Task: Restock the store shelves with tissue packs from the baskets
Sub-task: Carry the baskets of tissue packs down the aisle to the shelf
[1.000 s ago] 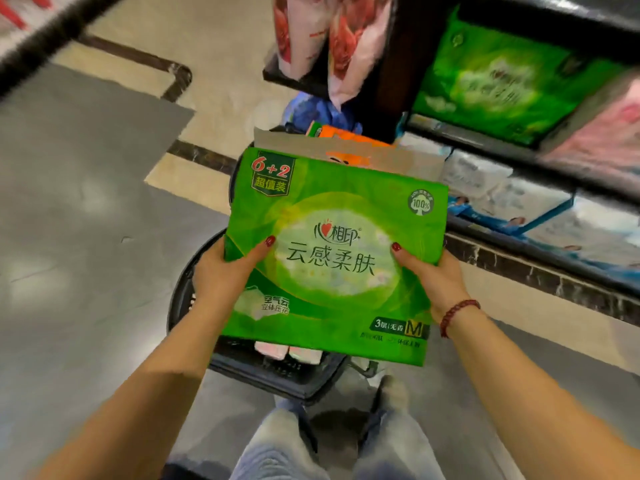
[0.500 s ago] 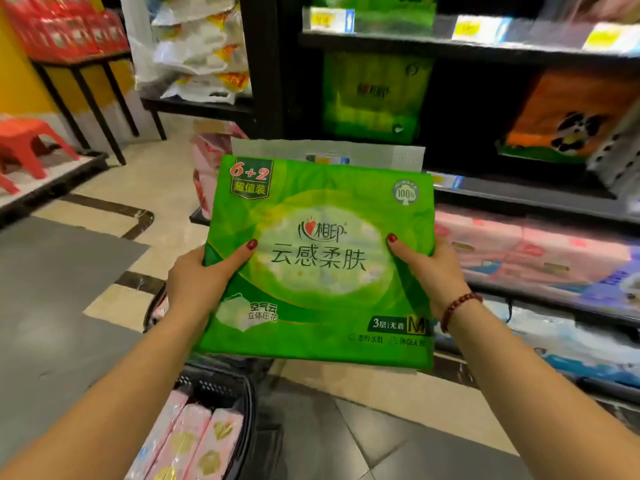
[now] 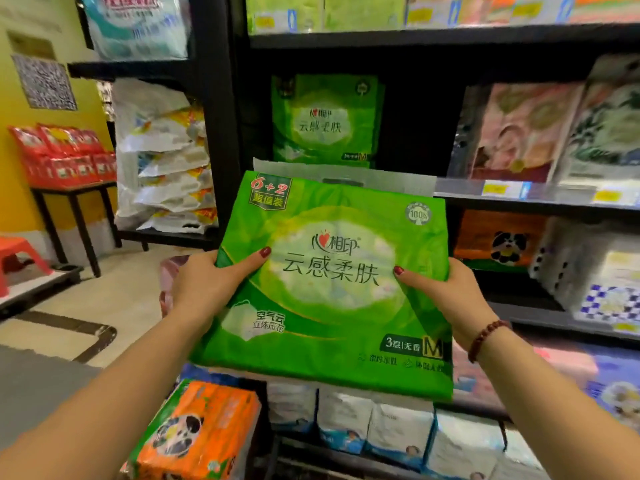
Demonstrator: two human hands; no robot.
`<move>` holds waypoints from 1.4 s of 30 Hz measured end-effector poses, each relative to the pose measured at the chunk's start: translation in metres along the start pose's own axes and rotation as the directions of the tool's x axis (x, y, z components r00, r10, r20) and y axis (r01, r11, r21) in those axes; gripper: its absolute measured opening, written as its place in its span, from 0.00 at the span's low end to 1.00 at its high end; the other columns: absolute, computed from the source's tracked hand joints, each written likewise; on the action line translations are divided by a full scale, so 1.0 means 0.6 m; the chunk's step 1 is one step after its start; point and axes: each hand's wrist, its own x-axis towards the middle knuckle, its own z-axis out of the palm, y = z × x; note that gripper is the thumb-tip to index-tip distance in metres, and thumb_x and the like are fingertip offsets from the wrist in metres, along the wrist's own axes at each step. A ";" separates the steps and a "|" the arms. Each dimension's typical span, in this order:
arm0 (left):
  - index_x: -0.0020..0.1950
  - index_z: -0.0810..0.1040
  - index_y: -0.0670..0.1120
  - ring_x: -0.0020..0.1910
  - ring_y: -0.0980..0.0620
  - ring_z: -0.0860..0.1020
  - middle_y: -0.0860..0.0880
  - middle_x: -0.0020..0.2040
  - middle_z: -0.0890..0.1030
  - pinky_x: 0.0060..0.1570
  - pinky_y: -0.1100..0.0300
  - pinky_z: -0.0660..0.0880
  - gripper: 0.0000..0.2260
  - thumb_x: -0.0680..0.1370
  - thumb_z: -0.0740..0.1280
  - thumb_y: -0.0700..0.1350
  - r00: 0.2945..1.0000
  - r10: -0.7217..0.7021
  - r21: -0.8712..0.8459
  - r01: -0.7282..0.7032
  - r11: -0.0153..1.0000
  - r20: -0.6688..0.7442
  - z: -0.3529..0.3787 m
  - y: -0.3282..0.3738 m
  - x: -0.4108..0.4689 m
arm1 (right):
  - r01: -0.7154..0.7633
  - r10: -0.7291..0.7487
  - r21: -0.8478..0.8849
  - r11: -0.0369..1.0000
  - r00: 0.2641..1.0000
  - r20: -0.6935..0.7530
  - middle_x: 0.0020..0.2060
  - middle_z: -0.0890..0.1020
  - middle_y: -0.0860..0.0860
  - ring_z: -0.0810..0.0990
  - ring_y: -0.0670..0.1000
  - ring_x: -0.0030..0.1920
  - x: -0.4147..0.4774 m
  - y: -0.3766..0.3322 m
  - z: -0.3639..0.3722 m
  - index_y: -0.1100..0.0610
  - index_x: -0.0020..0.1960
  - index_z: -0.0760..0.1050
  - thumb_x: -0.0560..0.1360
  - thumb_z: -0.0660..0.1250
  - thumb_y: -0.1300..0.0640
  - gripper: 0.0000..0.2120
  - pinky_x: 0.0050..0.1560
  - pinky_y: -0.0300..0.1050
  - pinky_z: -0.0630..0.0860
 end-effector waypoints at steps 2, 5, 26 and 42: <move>0.34 0.83 0.51 0.35 0.50 0.82 0.56 0.29 0.83 0.34 0.57 0.75 0.24 0.57 0.73 0.71 1.000 0.028 -0.020 -0.028 0.999 -0.006 0.007 0.020 0.042 | 0.042 -0.042 -0.003 0.999 0.999 -0.014 0.49 0.83 0.55 0.83 0.58 0.48 0.036 -0.025 0.003 0.57 0.56 0.76 0.61 0.78 0.49 0.27 0.50 0.61 0.80; 0.35 0.83 0.51 0.38 0.46 0.83 0.52 0.32 0.84 0.44 0.48 0.80 0.24 0.57 0.75 0.70 0.999 0.052 -0.082 -0.053 0.995 -0.003 0.016 0.042 0.111 | 0.101 -0.101 0.000 0.995 0.994 -0.048 0.48 0.84 0.55 0.83 0.58 0.48 0.099 -0.063 0.015 0.57 0.54 0.77 0.62 0.79 0.51 0.24 0.50 0.61 0.80; 0.39 0.85 0.42 0.40 0.42 0.84 0.45 0.38 0.86 0.50 0.39 0.79 0.38 0.43 0.77 0.71 0.991 0.122 -0.217 -0.107 0.970 0.055 0.122 0.174 0.516 | 0.244 -0.244 -0.011 0.970 0.967 -0.072 0.42 0.85 0.58 0.84 0.55 0.37 0.510 -0.218 0.066 0.61 0.51 0.78 0.53 0.80 0.45 0.32 0.34 0.45 0.78; 0.38 0.84 0.48 0.40 0.46 0.84 0.50 0.36 0.85 0.49 0.43 0.80 0.25 0.56 0.77 0.67 0.983 0.172 -0.211 -0.182 0.961 -0.063 0.182 0.203 0.642 | 0.272 -0.273 -0.028 0.962 0.958 -0.090 0.37 0.85 0.57 0.82 0.53 0.31 0.669 -0.255 0.071 0.61 0.48 0.80 0.50 0.82 0.42 0.33 0.33 0.46 0.78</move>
